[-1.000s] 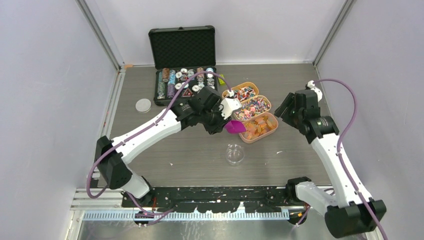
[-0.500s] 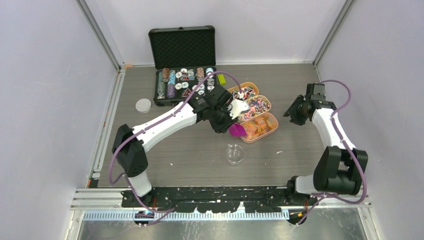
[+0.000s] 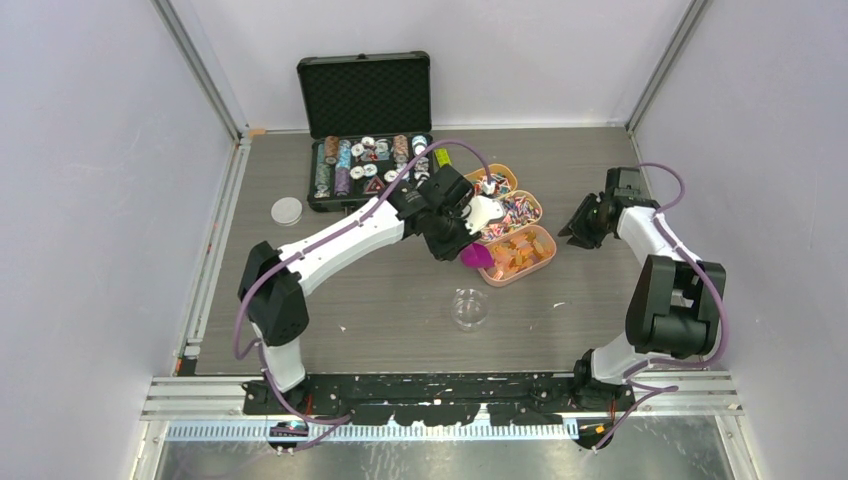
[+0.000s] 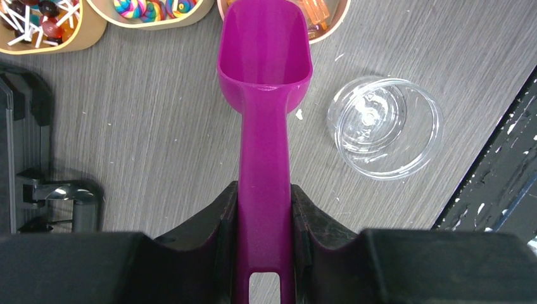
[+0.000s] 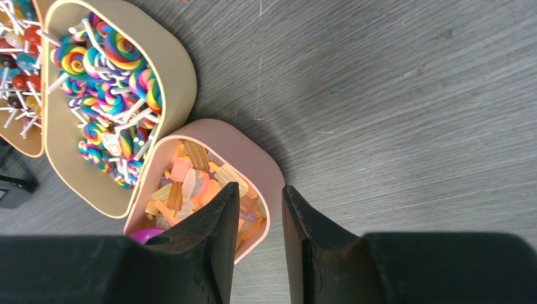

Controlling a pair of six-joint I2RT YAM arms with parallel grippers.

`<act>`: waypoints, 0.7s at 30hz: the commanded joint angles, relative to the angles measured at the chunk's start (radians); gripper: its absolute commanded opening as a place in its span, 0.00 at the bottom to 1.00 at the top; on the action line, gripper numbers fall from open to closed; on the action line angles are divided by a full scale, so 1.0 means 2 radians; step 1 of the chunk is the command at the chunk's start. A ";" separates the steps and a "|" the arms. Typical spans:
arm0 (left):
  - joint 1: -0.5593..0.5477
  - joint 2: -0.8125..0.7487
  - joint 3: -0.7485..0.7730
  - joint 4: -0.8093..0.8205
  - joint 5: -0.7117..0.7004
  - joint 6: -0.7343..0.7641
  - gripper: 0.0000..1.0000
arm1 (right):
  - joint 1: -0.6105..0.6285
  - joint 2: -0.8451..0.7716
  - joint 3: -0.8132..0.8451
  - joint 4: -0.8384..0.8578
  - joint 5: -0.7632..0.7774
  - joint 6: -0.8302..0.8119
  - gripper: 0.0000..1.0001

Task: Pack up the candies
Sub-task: Scoop the fake candies from the storage box.

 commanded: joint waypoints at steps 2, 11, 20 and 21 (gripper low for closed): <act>-0.004 0.017 0.033 -0.006 0.000 0.009 0.00 | 0.001 0.023 0.017 0.012 -0.015 -0.018 0.35; -0.010 0.038 0.060 -0.017 -0.001 0.012 0.00 | 0.001 0.030 -0.009 0.034 -0.055 -0.023 0.35; -0.012 0.047 0.063 -0.014 -0.003 0.007 0.00 | 0.008 0.048 -0.009 0.029 -0.059 -0.035 0.31; -0.011 0.048 0.064 -0.013 -0.001 0.006 0.00 | 0.011 0.051 -0.008 0.025 -0.057 -0.038 0.30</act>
